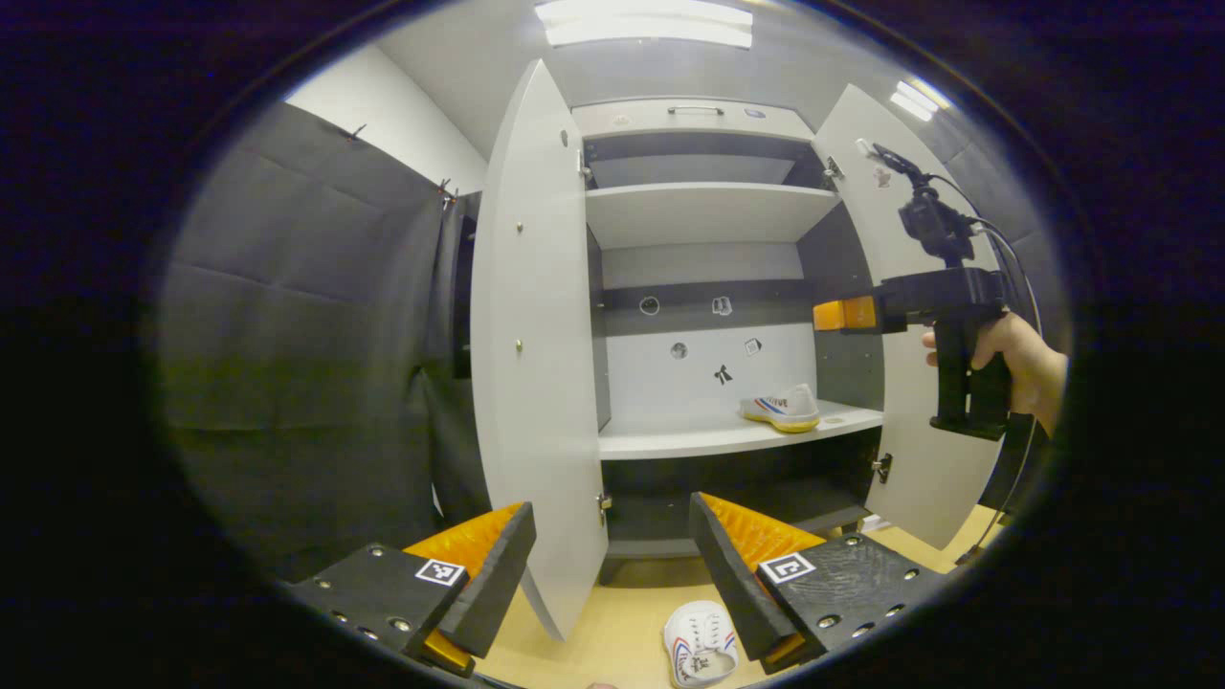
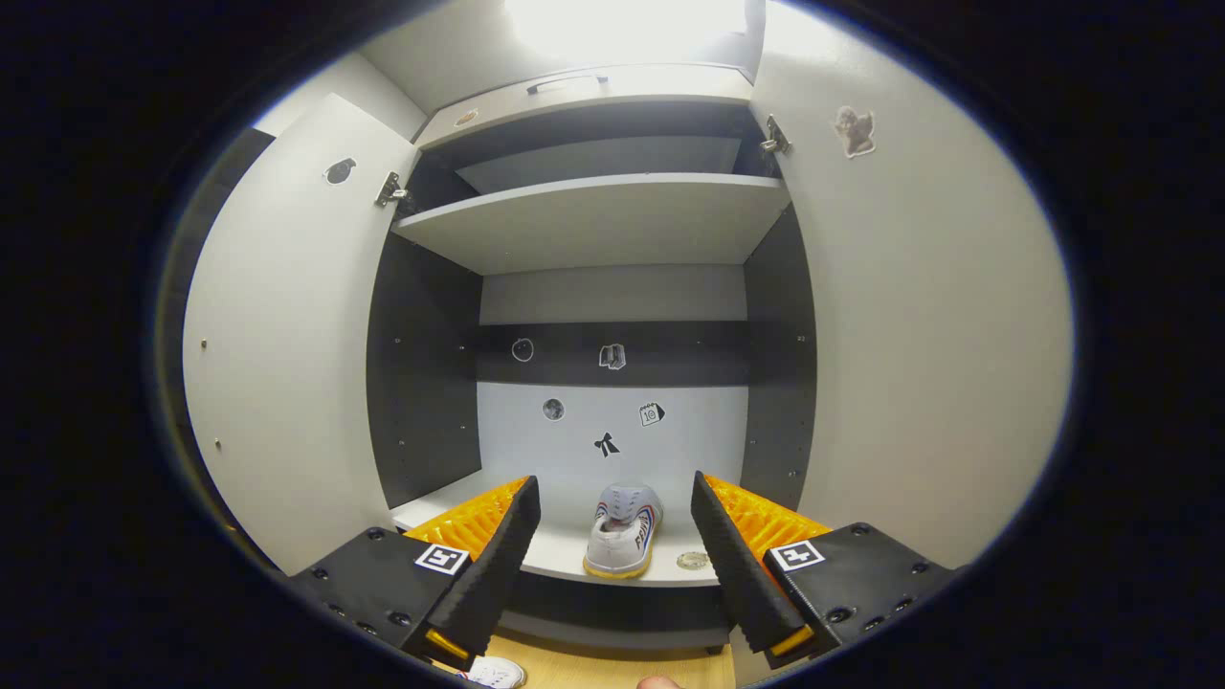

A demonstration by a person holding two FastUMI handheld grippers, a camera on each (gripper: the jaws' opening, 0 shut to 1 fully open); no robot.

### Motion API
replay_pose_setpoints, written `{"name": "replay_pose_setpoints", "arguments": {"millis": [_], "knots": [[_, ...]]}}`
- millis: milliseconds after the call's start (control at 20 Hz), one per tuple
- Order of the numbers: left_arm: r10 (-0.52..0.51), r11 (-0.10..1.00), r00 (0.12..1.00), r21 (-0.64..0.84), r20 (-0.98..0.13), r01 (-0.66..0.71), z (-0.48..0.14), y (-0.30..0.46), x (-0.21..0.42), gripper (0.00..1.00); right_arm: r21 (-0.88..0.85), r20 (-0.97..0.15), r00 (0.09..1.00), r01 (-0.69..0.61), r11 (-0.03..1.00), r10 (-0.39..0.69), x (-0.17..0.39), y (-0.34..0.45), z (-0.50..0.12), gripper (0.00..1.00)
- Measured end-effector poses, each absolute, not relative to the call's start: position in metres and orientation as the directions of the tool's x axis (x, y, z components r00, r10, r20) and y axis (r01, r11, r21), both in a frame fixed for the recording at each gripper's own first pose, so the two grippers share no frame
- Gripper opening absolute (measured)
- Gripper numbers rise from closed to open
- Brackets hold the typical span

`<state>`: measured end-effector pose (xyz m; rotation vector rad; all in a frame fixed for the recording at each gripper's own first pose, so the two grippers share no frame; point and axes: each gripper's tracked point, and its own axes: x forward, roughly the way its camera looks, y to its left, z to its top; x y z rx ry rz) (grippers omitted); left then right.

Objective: Grab one shoe with the right hand and put it into the shoe cabinet, grab the other shoe with the left hand and put it into the shoe cabinet; then close the right door with the right hand and the left door with the left hand.

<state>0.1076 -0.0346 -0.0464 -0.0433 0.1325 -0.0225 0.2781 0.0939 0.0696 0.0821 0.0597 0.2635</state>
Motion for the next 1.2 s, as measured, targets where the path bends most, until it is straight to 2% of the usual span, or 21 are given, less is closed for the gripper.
{"name": "replay_pose_setpoints", "arguments": {"millis": [600, 1000, 1050, 1100, 1200], "knots": [[-0.238, 0.971, 0.905, -0.121, -0.352, 0.208, -0.157, -0.081, 0.126, 0.96, 0.02, -0.114, 0.97, -0.215, 0.976, 0.216, 0.195, 0.057, 0.035, 0.99], [-0.301, 0.953, 0.786, -0.151, -0.54, 0.261, -0.257, -0.109, 0.119, 0.96, 0.011, -0.18, 0.966, -0.187, 0.982, 0.186, 0.153, 0.04, 0.006, 1.0], [-0.309, 0.951, 0.771, -0.158, -0.557, 0.267, -0.268, -0.112, 0.119, 0.96, 0.013, -0.189, 0.965, -0.182, 0.983, 0.181, 0.149, 0.038, 0.002, 0.96], [-0.314, 0.949, 0.757, -0.166, -0.574, 0.268, -0.278, -0.113, 0.119, 0.96, 0.012, -0.197, 0.964, -0.177, 0.984, 0.176, 0.145, 0.035, -0.001, 1.0], [-0.32, 0.947, 0.729, -0.182, -0.605, 0.265, -0.299, -0.116, 0.12, 0.96, 0.009, -0.206, 0.965, -0.165, 0.986, 0.163, 0.14, 0.028, -0.005, 1.0]]}}
